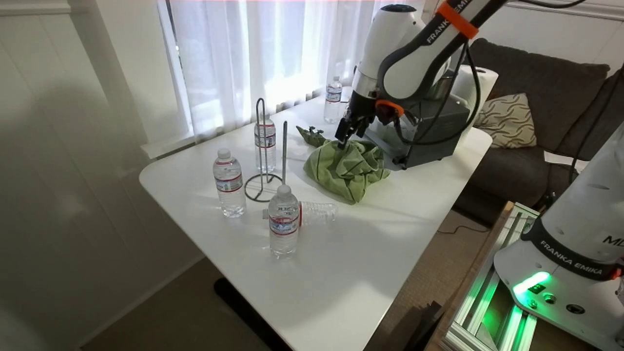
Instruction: Place the green cloth and the dinosaur near the window
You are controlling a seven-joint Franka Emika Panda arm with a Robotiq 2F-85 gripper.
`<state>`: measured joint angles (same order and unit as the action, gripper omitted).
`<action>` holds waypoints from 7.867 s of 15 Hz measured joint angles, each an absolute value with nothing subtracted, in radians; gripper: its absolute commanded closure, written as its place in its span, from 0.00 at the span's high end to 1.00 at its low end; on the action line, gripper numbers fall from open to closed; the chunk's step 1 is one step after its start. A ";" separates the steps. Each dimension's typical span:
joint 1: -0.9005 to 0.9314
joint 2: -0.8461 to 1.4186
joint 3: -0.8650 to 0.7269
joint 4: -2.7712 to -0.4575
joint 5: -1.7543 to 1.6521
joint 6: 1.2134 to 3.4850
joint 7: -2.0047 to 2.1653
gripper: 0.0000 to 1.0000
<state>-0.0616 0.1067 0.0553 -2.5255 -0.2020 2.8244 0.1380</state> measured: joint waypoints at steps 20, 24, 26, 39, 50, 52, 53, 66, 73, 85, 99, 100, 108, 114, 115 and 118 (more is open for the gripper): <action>-0.034 0.456 -0.020 -2.326 -0.099 2.968 0.022 0.72; -0.062 0.528 0.016 -2.276 -0.078 2.968 -0.014 0.44; -0.064 0.541 0.019 -2.259 -0.075 2.968 -0.014 0.31; 0.051 0.455 -0.025 -2.271 -0.072 2.970 0.051 0.05; 0.002 0.271 0.086 -2.272 0.072 3.073 0.061 0.05; -0.059 0.259 0.174 -2.268 0.144 3.123 0.033 0.05; -0.092 0.253 0.220 -2.266 0.173 3.145 0.023 0.05; -0.385 0.233 0.546 -2.159 0.207 3.328 0.022 0.05; -0.506 0.460 0.679 -2.015 0.034 3.500 0.012 0.05; -0.483 0.764 0.663 -1.817 -0.061 3.448 -0.064 0.05; -0.365 0.886 0.533 -1.708 -0.060 3.434 -0.133 0.71; -0.357 0.882 0.524 -1.708 -0.056 3.432 -0.133 0.77; -0.190 0.712 0.297 -1.750 -0.031 3.368 -0.026 1.00; 0.110 0.480 -0.159 -1.930 0.165 3.207 -0.031 1.00; 0.162 0.447 -0.238 -1.960 0.156 3.155 -0.018 1.00; 0.343 0.380 -0.471 -2.010 0.063 2.944 0.077 1.00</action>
